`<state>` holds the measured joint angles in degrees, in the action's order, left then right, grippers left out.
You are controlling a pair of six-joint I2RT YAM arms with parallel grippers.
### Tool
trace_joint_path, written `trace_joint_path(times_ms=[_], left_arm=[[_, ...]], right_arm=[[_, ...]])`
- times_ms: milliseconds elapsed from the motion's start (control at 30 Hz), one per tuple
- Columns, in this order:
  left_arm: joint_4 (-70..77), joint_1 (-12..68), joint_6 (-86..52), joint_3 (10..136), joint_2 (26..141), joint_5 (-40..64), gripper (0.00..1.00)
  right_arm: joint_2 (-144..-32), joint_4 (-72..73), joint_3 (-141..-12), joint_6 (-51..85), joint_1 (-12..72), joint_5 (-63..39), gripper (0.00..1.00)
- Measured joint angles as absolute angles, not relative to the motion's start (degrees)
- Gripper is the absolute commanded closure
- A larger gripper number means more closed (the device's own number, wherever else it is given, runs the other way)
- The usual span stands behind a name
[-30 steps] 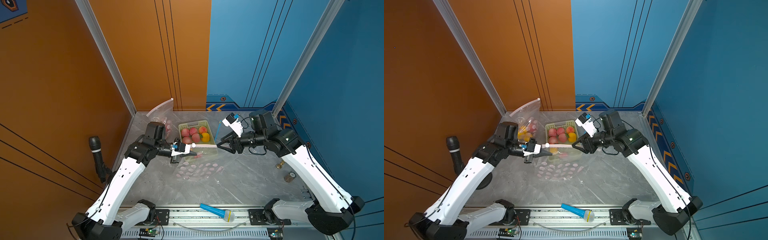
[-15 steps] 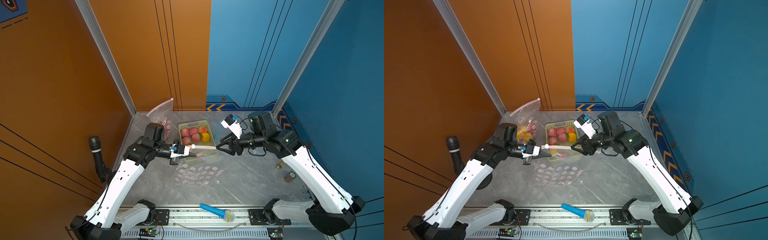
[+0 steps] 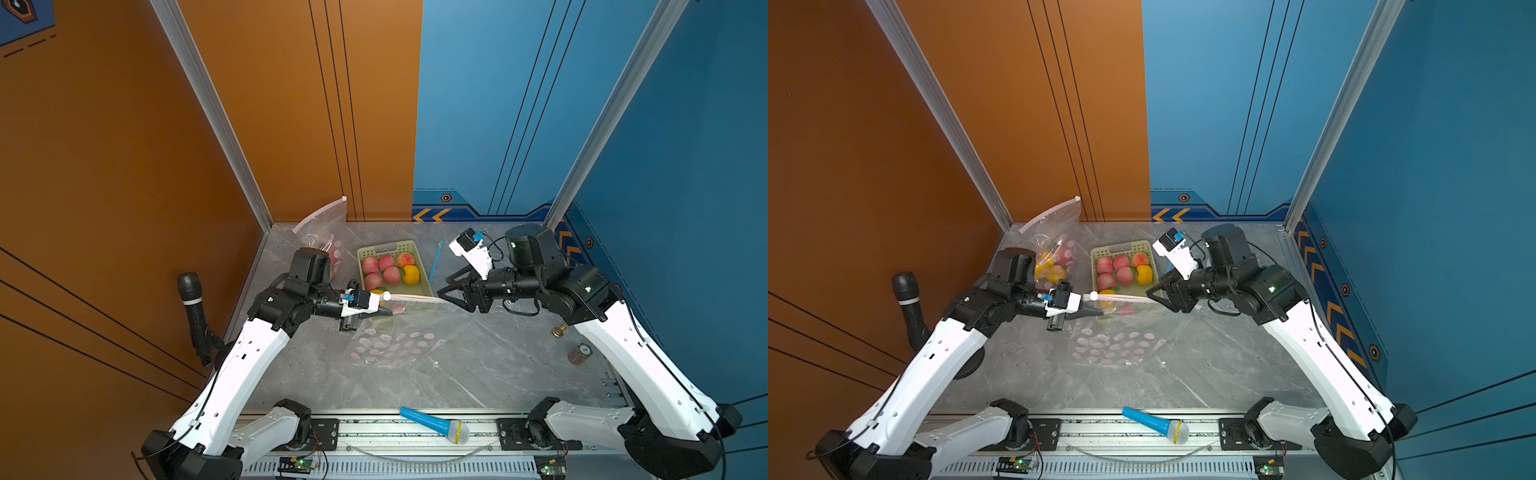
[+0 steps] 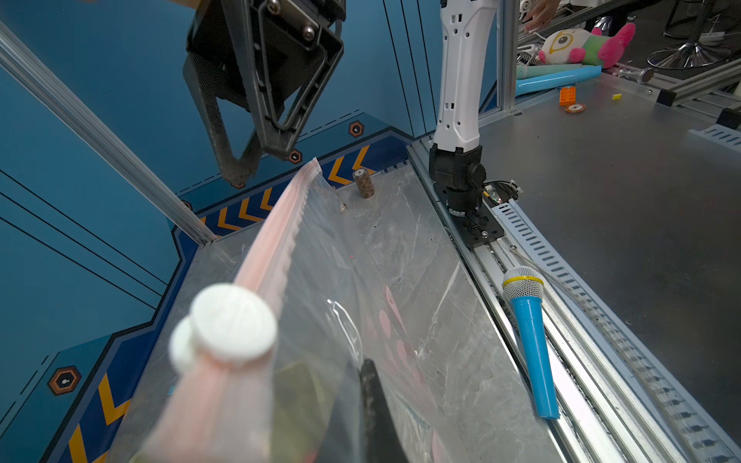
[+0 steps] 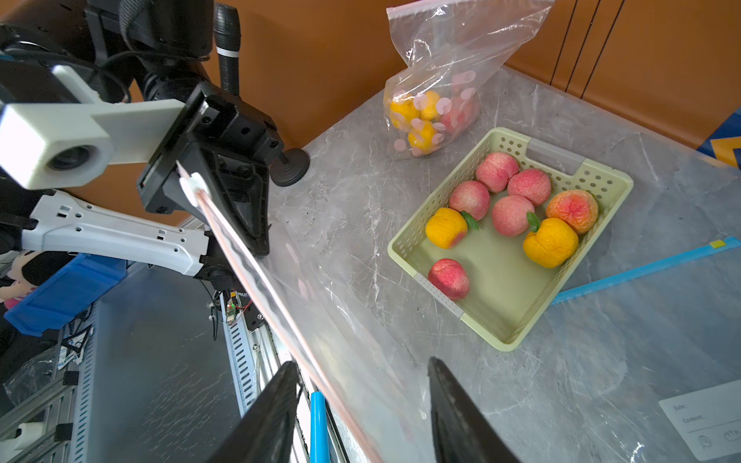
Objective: Place the peach in a zip-top bag and seal the zipper
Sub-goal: Move the basket to the center of the board.
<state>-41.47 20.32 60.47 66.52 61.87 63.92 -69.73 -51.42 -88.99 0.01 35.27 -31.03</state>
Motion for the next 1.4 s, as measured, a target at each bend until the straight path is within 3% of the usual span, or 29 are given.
trace_joint_path(times_ms=[467,600,767,967,1133,1167,1233,1400], left_arm=[[-41.58,20.38,60.42,66.52,62.0,63.88,1.0],[-41.58,20.38,60.4,66.52,62.41,63.86,1.0],[-41.6,20.36,60.14,66.52,62.72,63.29,1.0],[-41.52,20.36,55.7,67.66,63.96,58.87,1.0],[-40.97,20.25,46.7,70.65,64.75,49.54,0.99],[-40.95,20.27,44.6,71.46,64.75,47.24,0.89],[-40.49,20.25,40.8,72.88,64.53,42.74,0.55],[-38.26,20.14,28.82,73.8,60.4,29.04,0.33]], right_arm=[[-69.84,-51.4,-84.73,0.43,35.83,-29.71,0.47],[-69.84,-51.37,-84.27,0.45,36.16,-30.0,0.52],[-69.87,-51.0,-83.35,0.69,36.77,-32.62,0.68],[-69.87,-50.74,-81.91,0.36,37.54,-35.4,0.95],[-70.46,-47.77,-80.34,2.0,39.07,-36.05,1.0],[-70.89,-46.37,-79.83,2.98,39.33,-36.05,1.0],[-72.1,-43.33,-78.87,5.13,39.97,-35.97,1.0],[-76.55,-34.04,-77.17,12.51,42.78,-35.16,1.0]])
